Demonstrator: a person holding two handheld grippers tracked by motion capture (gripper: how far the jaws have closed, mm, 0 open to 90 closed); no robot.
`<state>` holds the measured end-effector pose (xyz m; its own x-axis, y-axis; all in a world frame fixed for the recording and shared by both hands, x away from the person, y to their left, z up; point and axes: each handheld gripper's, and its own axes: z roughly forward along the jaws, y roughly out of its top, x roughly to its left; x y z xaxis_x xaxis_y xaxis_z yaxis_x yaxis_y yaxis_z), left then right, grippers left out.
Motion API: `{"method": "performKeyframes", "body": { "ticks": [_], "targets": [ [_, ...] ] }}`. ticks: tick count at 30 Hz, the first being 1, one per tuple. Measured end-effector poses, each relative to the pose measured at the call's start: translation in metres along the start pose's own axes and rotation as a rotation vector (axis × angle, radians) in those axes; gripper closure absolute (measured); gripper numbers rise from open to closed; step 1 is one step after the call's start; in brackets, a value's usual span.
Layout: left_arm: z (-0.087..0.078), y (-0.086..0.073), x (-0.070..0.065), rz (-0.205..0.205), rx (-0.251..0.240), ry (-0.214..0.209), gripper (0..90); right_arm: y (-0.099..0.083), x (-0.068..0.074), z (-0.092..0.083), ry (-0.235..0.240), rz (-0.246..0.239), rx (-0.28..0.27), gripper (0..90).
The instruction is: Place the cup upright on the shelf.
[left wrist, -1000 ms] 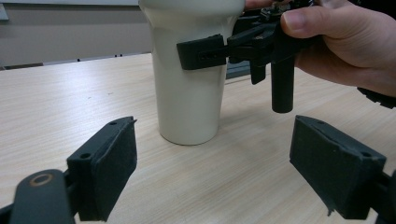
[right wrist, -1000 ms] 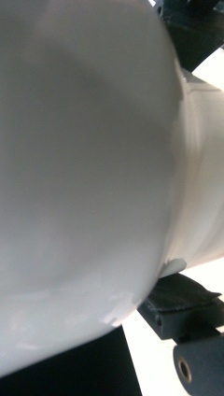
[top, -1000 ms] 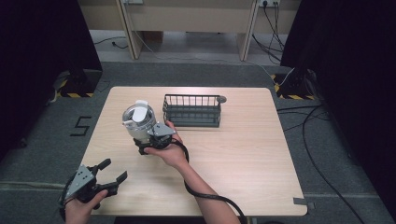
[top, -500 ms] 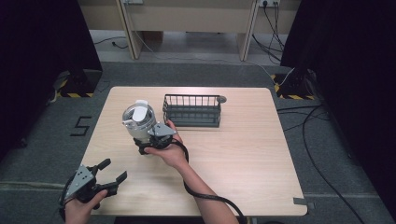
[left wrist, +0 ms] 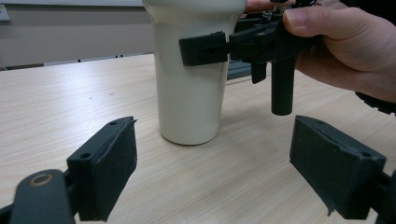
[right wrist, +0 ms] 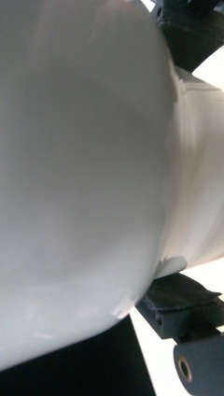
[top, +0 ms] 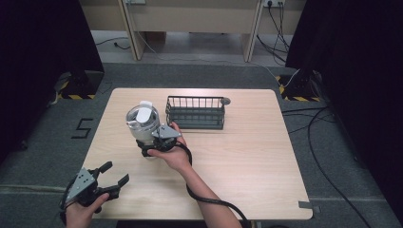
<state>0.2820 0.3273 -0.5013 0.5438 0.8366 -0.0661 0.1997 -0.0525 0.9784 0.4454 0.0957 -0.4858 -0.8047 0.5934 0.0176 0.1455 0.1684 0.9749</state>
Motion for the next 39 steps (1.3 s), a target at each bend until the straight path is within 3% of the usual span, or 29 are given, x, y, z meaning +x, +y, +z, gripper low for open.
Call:
{"method": "performKeyframes", "body": {
  "ticks": [39],
  "targets": [
    [0.001, 0.0, -0.001, -0.004, -0.003, 0.0, 14.4, 0.034, -0.026, -0.038, -0.096, 0.004, -0.073, 10.8]
  ]
}}
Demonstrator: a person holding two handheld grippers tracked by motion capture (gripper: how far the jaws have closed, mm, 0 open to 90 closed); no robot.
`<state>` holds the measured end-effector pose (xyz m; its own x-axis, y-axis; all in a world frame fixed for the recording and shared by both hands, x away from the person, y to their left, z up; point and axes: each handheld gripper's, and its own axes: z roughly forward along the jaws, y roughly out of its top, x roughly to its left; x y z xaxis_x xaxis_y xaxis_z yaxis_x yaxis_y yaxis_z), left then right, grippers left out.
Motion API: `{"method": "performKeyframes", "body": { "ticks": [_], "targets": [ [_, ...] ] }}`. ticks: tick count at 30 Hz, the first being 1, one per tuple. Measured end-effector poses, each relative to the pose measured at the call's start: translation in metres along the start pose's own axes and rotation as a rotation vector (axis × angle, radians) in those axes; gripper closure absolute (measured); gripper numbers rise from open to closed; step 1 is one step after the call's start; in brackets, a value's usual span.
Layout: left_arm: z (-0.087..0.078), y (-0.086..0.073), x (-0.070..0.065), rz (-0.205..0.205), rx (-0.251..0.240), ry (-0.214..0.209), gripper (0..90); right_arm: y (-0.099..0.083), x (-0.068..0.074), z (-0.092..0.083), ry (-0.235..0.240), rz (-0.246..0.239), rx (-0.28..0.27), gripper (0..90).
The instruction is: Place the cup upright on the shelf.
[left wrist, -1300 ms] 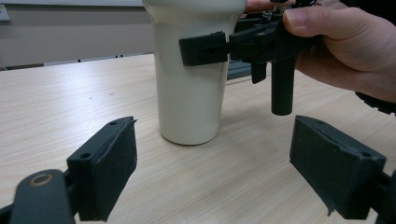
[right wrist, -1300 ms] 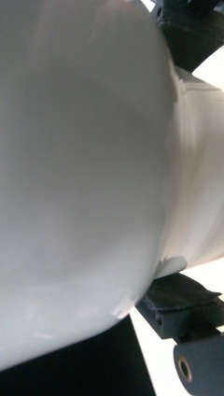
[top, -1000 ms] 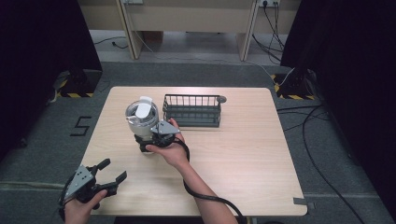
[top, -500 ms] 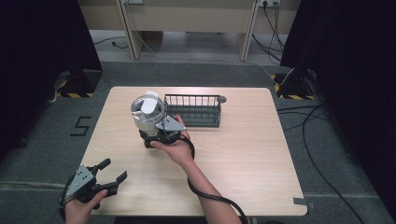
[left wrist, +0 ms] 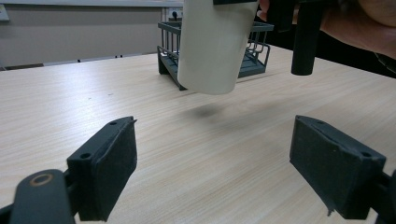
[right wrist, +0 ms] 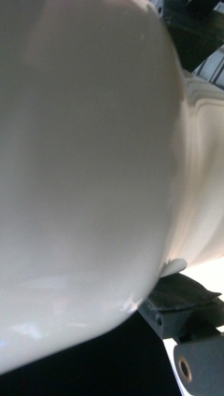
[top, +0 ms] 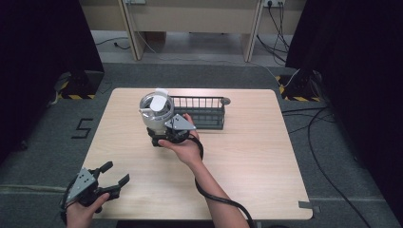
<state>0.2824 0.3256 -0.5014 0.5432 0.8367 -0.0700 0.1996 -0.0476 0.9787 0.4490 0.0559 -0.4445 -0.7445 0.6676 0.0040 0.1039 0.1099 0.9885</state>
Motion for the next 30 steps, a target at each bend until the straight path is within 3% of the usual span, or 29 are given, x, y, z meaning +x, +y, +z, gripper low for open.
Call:
{"method": "performKeyframes", "body": {
  "ticks": [30],
  "targets": [
    [0.0, 0.0, 0.0, -0.002, 0.0, 0.001, 14.4, 0.016, -0.033, -0.024, -0.098, 0.021, -0.033, 10.7]
  ]
}}
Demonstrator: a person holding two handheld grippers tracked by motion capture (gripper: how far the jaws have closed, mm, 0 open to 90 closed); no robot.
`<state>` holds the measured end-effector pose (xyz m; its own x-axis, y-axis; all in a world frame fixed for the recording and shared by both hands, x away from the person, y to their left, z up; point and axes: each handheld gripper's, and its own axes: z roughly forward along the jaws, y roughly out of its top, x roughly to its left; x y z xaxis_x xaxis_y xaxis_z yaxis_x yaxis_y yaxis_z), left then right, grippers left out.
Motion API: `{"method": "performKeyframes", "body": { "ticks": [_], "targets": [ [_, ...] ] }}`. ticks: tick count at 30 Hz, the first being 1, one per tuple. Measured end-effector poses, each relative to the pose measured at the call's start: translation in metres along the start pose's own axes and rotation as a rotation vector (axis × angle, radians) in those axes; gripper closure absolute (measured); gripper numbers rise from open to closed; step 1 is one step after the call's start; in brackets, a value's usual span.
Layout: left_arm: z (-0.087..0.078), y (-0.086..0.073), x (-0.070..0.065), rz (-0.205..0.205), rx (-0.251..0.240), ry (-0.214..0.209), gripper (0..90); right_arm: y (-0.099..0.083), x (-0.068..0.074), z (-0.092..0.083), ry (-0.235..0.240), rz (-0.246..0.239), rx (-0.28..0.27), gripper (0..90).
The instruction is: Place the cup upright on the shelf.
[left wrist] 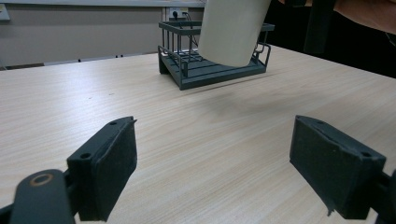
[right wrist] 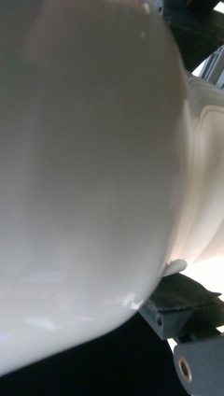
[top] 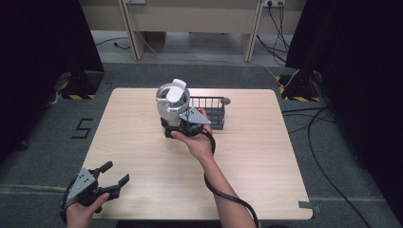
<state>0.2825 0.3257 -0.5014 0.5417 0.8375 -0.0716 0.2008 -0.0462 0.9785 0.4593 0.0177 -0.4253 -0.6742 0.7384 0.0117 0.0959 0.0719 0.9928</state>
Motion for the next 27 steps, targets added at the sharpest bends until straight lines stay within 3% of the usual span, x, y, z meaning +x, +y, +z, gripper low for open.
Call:
{"method": "performKeyframes", "body": {
  "ticks": [27],
  "targets": [
    [0.0, 0.0, 0.0, -0.001, -0.003, 0.001, 14.4, 0.013, -0.028, -0.019, -0.084, 0.01, -0.023, 10.8]
  ]
}}
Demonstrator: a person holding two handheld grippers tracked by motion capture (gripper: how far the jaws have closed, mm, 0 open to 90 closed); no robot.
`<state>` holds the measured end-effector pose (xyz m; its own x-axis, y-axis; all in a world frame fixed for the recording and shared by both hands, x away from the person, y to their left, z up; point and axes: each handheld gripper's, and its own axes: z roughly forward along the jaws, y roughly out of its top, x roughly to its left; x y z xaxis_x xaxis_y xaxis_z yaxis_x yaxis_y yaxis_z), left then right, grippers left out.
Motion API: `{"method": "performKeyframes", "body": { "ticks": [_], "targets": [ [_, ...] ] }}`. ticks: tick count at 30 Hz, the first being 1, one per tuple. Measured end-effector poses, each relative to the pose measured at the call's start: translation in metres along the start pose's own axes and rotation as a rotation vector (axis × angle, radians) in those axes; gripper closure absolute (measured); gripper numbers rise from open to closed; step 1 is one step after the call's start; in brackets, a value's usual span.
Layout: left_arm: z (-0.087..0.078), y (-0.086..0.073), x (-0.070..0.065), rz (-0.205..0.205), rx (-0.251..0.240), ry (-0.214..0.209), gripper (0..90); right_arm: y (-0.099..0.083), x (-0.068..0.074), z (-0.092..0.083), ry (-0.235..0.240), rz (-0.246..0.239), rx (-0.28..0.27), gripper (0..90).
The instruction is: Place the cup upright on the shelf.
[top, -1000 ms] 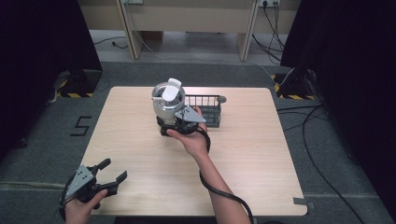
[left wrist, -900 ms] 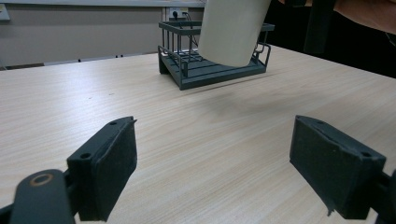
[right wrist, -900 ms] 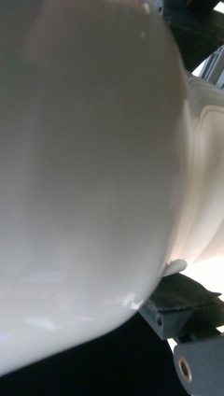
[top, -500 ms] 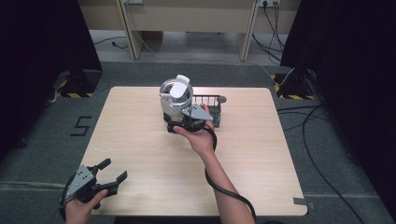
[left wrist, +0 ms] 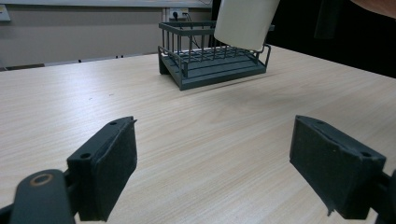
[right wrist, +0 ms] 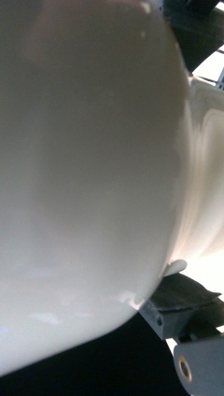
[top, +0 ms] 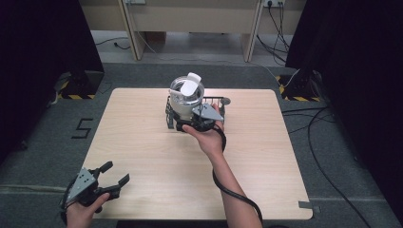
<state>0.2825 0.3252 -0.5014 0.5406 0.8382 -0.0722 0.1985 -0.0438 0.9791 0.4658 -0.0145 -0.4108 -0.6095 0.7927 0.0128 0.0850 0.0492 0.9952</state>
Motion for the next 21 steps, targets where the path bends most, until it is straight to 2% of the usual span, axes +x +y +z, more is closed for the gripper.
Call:
{"method": "performKeyframes", "body": {
  "ticks": [21],
  "targets": [
    [0.0, 0.0, 0.001, 0.003, 0.0, 0.002, 14.4, 0.008, -0.019, -0.007, -0.055, 0.024, -0.021, 10.8]
  ]
}}
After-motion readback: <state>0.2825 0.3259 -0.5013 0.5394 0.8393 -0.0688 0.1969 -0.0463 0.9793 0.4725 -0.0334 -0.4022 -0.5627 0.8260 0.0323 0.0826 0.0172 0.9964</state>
